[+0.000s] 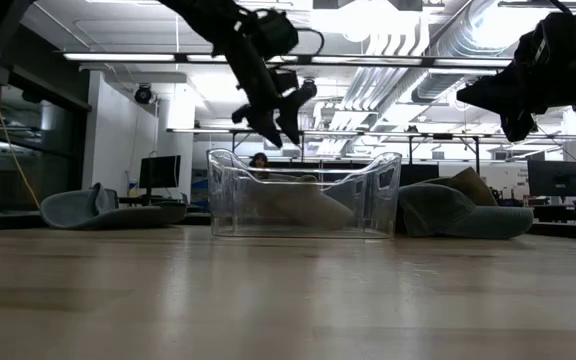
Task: Pick & Place hat
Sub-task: Put the left blue cap into the bottom transparent bin
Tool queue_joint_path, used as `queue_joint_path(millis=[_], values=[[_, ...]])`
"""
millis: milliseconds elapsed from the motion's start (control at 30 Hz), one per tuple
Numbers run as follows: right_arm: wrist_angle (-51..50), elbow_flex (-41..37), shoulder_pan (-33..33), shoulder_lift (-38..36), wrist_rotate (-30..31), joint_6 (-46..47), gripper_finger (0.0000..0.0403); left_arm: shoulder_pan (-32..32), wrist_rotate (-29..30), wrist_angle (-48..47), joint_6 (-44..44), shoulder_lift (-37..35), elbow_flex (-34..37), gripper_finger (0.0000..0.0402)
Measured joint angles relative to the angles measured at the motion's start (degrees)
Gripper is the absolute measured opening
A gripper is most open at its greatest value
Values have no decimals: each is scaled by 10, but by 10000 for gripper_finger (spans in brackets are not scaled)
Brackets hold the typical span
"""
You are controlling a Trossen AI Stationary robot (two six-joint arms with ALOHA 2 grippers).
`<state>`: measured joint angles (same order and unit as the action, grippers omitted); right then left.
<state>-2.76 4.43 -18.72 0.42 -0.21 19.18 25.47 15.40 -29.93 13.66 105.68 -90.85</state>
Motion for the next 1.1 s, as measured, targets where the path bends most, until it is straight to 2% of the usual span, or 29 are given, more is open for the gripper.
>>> queue_joint_path(millis=[333, 733, 1100], values=[[0, 0, 0, 0, 0, 0, 1, 0, 1, -73, 68, -49, 0, 205], [0, 0, 0, 0, 0, 0, 1, 0, -76, -151, 138, -106, 15, 205], [0, 0, 0, 0, 0, -1, 1, 0, -86, -306, 273, -179, 65, 204]])
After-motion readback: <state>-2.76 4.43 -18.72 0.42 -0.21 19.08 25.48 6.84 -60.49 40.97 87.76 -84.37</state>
